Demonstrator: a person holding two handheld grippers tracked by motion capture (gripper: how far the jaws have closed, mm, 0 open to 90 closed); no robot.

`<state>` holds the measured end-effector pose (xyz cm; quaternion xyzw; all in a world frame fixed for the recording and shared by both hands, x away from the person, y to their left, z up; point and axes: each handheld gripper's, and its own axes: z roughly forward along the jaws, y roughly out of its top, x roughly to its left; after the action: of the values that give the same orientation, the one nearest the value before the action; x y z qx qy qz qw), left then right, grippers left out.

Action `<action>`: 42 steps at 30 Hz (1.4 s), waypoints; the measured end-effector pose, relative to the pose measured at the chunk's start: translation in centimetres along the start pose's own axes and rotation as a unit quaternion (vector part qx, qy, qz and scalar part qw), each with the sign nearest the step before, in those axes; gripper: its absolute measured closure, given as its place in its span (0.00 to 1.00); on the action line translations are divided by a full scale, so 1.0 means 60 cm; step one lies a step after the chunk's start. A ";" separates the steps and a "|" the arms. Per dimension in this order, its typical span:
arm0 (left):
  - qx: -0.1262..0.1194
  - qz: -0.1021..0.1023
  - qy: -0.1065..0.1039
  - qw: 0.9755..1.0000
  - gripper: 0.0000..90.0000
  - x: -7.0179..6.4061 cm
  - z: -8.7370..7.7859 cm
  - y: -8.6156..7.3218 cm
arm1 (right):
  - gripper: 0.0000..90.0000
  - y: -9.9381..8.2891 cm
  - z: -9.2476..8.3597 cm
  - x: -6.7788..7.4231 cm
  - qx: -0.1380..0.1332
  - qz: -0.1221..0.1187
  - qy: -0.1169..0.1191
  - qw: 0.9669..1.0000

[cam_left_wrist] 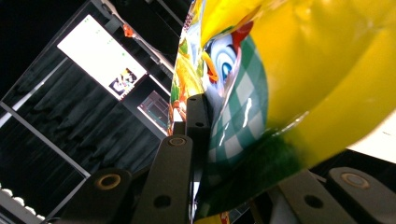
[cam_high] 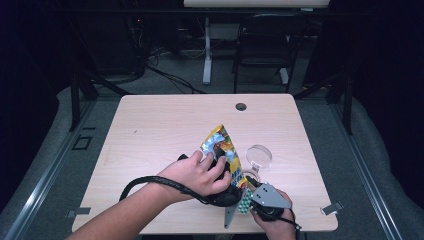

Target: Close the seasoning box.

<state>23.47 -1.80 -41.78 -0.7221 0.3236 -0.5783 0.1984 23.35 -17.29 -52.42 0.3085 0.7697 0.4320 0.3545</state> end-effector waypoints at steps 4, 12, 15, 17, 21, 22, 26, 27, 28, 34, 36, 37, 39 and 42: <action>-0.001 -0.003 -0.004 1.000 0.94 0.001 0.000 -0.002 | 0.78 0.000 0.000 0.000 -0.003 -0.005 -0.003 1.000; -0.008 -0.010 -0.013 1.000 0.94 0.003 0.001 -0.002 | 0.78 -0.001 -0.001 0.001 0.000 -0.016 0.000 1.000; -0.008 -0.012 -0.019 1.000 0.94 0.002 0.002 -0.003 | 0.78 -0.002 -0.001 0.001 -0.002 -0.015 -0.002 1.000; -0.011 -0.013 -0.021 1.000 0.94 0.001 0.002 -0.003 | 0.78 -0.003 -0.001 0.002 -0.002 -0.016 -0.002 1.000; -0.009 -0.011 -0.025 1.000 0.94 0.000 0.002 -0.002 | 0.77 -0.005 -0.001 0.002 0.000 -0.019 -0.005 1.000; -0.011 -0.011 -0.024 1.000 0.94 -0.001 0.002 -0.002 | 0.76 -0.005 -0.001 0.002 0.000 -0.018 -0.004 1.000; -0.010 -0.010 -0.026 1.000 0.95 0.001 0.002 -0.001 | 0.74 -0.005 -0.001 0.003 -0.002 -0.018 -0.005 1.000; -0.012 -0.011 -0.027 1.000 0.95 0.002 0.002 -0.001 | 0.74 -0.005 -0.001 0.002 -0.005 -0.017 -0.006 1.000; -0.013 -0.013 -0.028 0.999 0.95 0.002 0.002 -0.001 | 0.74 -0.005 -0.002 0.002 -0.005 -0.018 -0.008 1.000; -0.016 -0.018 -0.033 0.999 0.95 0.005 0.003 -0.002 | 0.73 -0.004 -0.005 0.002 -0.008 -0.017 -0.012 1.000; -0.016 -0.018 -0.034 0.999 0.95 0.006 0.003 -0.002 | 0.73 -0.004 -0.007 0.001 -0.008 -0.019 -0.014 1.000; -0.016 -0.019 -0.034 0.999 0.95 0.006 0.003 -0.002 | 0.73 -0.004 -0.007 0.002 -0.009 -0.018 -0.015 1.000; -0.017 -0.021 -0.034 0.999 0.95 0.006 0.004 -0.003 | 0.73 -0.004 -0.008 0.002 -0.011 -0.017 -0.014 1.000; -0.015 -0.021 -0.035 0.999 0.95 0.008 0.004 -0.004 | 0.73 -0.003 -0.010 0.001 -0.012 -0.018 -0.018 1.000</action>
<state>23.80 -1.98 -41.37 -0.7515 0.3099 -0.5516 0.1869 22.78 -17.59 -52.35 0.2982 0.7636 0.4287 0.3798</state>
